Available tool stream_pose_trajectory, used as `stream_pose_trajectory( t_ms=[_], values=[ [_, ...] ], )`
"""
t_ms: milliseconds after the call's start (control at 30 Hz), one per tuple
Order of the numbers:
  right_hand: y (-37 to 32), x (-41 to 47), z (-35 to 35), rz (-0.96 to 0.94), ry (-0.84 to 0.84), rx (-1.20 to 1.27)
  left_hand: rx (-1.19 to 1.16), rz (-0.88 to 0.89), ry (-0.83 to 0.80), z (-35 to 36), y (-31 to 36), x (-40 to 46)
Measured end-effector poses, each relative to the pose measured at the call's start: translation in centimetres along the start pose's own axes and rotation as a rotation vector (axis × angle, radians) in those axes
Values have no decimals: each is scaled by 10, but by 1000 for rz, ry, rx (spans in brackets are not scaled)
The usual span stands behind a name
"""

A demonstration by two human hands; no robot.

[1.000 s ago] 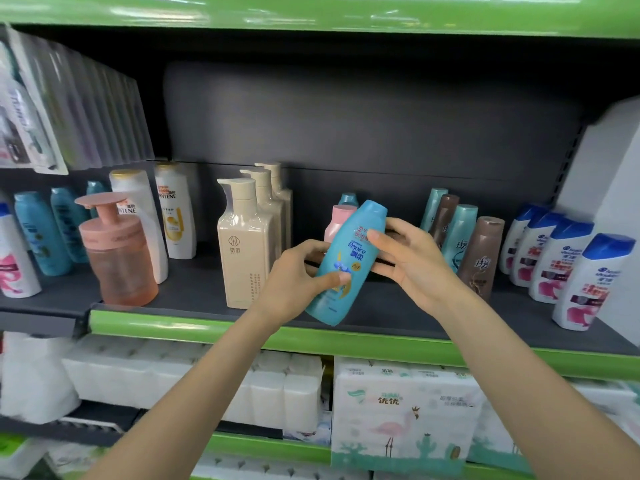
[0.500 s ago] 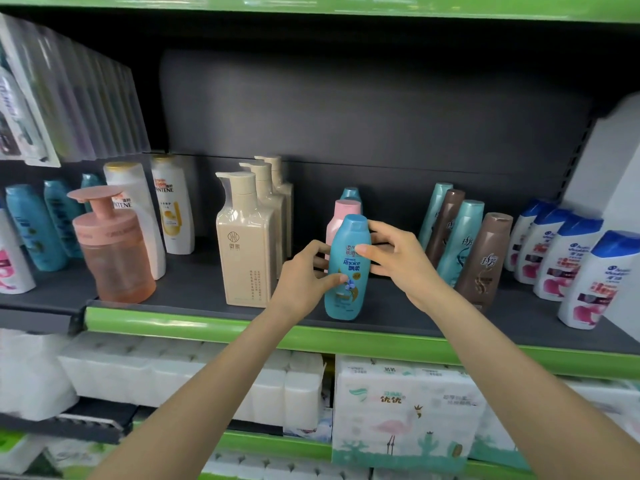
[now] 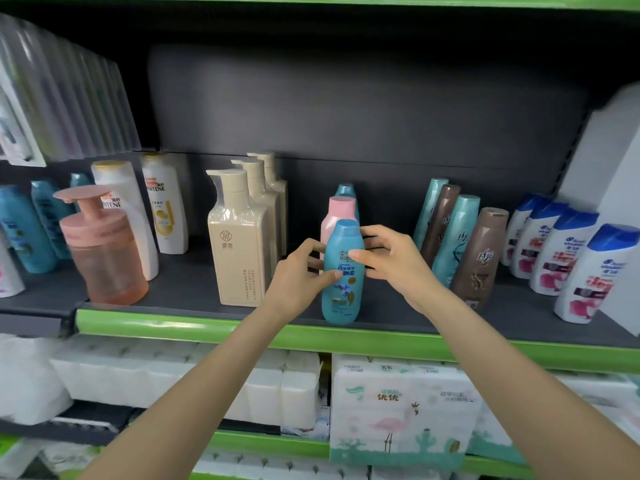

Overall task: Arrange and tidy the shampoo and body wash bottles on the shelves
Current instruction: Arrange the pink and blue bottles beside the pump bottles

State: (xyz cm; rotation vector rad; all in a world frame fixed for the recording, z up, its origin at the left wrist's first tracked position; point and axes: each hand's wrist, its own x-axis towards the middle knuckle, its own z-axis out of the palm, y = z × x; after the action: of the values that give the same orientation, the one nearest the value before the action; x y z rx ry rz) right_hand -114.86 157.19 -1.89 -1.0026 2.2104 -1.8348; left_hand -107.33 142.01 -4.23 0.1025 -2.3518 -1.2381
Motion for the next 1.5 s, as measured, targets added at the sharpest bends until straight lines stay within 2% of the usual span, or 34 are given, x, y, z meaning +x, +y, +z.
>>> stream_pose_trajectory(
  t_ms=[100,233,300,567,667,900,1067,1267,1500],
  values=[
    [-5,3,-8,37,10,10,-21,27,8,-10,3,3],
    [-14,19,-20,-9,126,9,-119,82,174,-26,7,20],
    [-16,31,-24,-25,163,-54,-85,110,220,-30,10,33],
    [-14,67,-15,7,47,-224,139,145,49,-25,22,77],
    [-13,72,-10,-27,13,-222,116,147,46,-22,19,80],
    [-13,75,-6,-57,48,-163,36,131,40,-24,21,82],
    [-32,66,-28,-148,145,-109,-12,193,-20,-28,49,91],
    [-57,49,-57,-260,256,-195,58,290,13,-10,90,90],
    [-58,14,-80,-200,441,-141,-33,433,28,19,110,63]
  ],
)
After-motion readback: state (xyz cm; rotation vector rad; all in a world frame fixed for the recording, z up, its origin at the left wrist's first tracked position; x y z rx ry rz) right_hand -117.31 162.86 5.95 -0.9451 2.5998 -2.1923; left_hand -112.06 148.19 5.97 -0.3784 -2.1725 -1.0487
